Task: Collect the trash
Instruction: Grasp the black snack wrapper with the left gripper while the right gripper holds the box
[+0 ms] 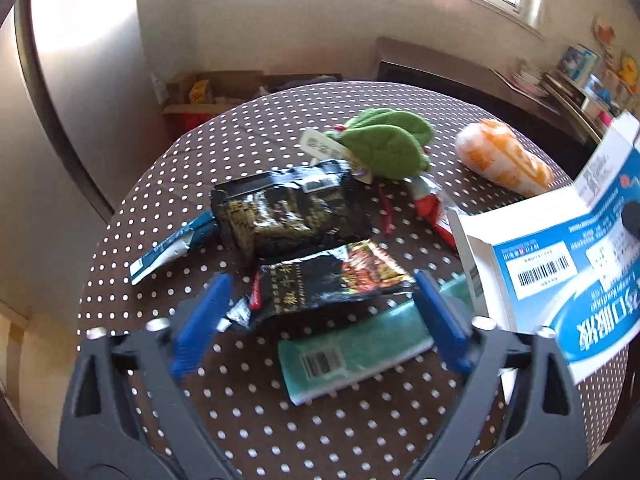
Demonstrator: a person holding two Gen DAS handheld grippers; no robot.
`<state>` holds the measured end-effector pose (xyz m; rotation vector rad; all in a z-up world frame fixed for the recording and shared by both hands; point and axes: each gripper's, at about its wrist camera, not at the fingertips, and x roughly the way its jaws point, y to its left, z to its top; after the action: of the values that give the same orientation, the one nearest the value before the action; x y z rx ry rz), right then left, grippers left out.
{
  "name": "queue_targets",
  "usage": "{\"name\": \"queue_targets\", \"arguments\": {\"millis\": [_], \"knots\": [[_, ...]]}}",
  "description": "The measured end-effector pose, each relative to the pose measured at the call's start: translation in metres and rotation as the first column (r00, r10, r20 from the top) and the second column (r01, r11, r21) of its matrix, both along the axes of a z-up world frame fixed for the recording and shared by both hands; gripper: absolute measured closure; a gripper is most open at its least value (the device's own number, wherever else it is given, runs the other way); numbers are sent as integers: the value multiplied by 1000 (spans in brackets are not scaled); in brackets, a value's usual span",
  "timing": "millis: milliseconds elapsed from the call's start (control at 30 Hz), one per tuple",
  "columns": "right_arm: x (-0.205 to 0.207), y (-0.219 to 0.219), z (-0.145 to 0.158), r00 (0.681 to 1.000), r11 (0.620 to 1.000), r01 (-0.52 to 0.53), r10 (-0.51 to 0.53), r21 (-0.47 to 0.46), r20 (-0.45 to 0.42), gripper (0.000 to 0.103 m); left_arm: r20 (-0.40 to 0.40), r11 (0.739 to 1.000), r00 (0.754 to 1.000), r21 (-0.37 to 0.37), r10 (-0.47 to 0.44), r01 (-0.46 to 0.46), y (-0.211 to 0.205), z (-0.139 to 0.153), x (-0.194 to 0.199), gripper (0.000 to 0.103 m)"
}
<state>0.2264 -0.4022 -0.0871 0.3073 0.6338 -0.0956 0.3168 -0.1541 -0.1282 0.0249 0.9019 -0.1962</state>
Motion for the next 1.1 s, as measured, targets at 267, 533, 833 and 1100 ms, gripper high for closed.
{"name": "queue_targets", "arguments": {"millis": [267, 533, 833, 1100], "knots": [[10, 9, -7, 999, 999, -25, 26, 32, -19, 98, 5, 999, 1000, -44, 9, -8, 18, -1, 0, 77], [4, 12, -3, 1000, 999, -27, 27, 31, -15, 98, 37, 998, 999, -69, 9, -6, 28, 9, -16, 79], [-14, 24, 16, 999, 999, -39, 39, 15, 33, 98, 105, 998, 994, -67, 18, -11, 50, 31, -44, 79], [-31, 61, 29, 993, 995, -97, 97, 1, 68, 98, 169, 997, 985, -69, 29, -18, 76, 53, -75, 79]]}}
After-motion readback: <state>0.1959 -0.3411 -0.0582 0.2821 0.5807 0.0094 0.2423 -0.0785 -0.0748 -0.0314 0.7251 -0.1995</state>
